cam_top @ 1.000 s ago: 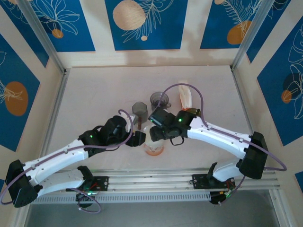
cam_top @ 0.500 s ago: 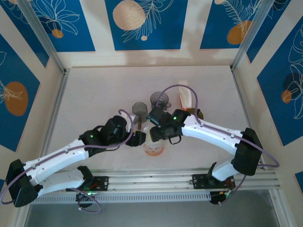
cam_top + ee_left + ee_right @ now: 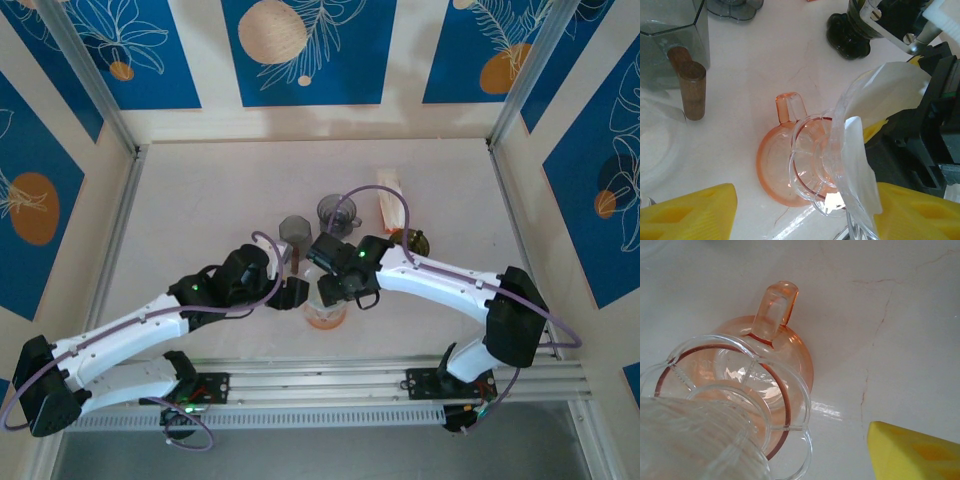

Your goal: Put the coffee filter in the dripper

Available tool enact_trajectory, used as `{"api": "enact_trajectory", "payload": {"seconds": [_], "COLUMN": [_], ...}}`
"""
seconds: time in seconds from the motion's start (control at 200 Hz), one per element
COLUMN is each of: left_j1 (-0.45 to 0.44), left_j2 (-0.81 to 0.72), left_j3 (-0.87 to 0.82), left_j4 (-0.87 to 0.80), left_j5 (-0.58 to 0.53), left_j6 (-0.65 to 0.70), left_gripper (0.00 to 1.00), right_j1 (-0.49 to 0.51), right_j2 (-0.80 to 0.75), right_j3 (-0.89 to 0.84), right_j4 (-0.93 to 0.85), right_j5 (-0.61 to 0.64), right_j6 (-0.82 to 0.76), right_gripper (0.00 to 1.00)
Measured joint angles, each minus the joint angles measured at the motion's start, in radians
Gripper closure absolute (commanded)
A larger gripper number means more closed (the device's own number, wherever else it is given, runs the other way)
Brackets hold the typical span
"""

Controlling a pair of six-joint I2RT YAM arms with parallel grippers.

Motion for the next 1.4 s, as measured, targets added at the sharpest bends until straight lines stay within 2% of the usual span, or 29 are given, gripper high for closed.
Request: {"api": "enact_trajectory", "payload": {"seconds": [0.31, 0.53, 0.69, 0.92, 1.4], "left_j1": [0.0, 0.0, 0.0, 0.0, 0.0], "left_j2": [-0.041, -0.047, -0.023, -0.021, -0.021], "left_j3": [-0.033, -0.039, -0.039, -0.038, -0.038], "left_j4": [0.05, 0.074, 0.072, 0.052, 0.035], "left_j5": [0.011, 0.011, 0.009, -0.029, -0.037], "left_j6": [-0.023, -0.025, -0.025, -0.026, -0.026], "left_gripper": [0.14, 0.12, 0.14, 0.28, 0.29], "right_j1": [0.006, 0.018, 0.02, 0.022, 0.04], "right_j2": [0.001, 0.003, 0.004, 0.005, -0.004], "right_j3": [-0.002, -0.002, -0.002, 0.0, 0.006], "right_j4": [0.001, -0.002, -0.003, -0.006, 0.003], "right_j5": [0.002, 0.005, 0.011, 0.017, 0.049], "right_j6": [0.0, 0.0, 0.001, 0.001, 0.0], "right_gripper": [0.3, 0.3, 0.3, 0.3, 0.29]}}
